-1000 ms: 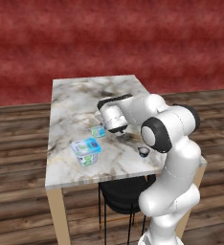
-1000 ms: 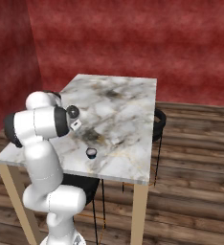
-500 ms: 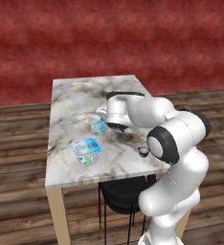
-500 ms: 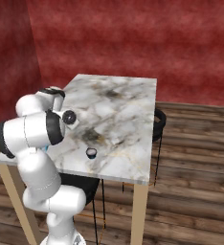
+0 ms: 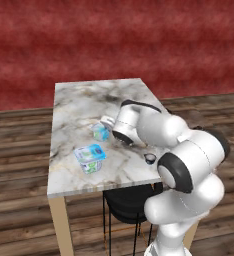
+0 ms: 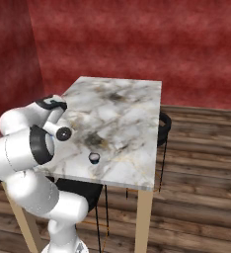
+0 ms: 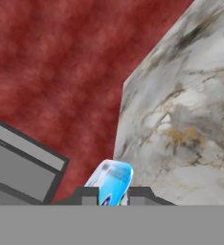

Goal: Stack the yogurt containers by placing the smaller containers on top of the larger containers.

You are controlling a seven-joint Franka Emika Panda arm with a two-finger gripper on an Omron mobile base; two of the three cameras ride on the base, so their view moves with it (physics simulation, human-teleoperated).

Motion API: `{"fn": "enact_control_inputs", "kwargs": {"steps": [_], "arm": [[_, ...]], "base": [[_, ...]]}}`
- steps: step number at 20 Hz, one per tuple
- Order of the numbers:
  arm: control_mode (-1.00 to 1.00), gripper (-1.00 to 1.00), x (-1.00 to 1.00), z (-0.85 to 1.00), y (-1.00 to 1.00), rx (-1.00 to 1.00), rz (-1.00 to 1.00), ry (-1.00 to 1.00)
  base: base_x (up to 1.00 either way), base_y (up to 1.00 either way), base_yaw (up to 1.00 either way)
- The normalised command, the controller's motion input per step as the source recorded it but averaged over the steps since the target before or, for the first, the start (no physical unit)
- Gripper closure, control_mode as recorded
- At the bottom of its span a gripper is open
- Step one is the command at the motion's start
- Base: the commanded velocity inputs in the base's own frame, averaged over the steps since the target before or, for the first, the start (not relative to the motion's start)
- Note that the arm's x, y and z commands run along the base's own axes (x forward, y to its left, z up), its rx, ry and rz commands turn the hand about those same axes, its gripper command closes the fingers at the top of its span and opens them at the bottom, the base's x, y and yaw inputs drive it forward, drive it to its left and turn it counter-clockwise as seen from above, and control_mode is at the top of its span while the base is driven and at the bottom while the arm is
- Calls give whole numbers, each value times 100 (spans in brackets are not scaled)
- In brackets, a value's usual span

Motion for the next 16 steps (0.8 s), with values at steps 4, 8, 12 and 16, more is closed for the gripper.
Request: {"fn": "enact_control_inputs", "kwargs": {"steps": [4,8,12,16], "arm": [[-100,100,-44,47,0,5,3,0],[-100,100,-44,52,0,4,4,0],[-100,100,-44,56,0,4,5,0],[-100,100,-45,54,0,3,5,0]], "base": [[0,0,0],[0,0,0],[0,0,0],[0,0,0]]}}
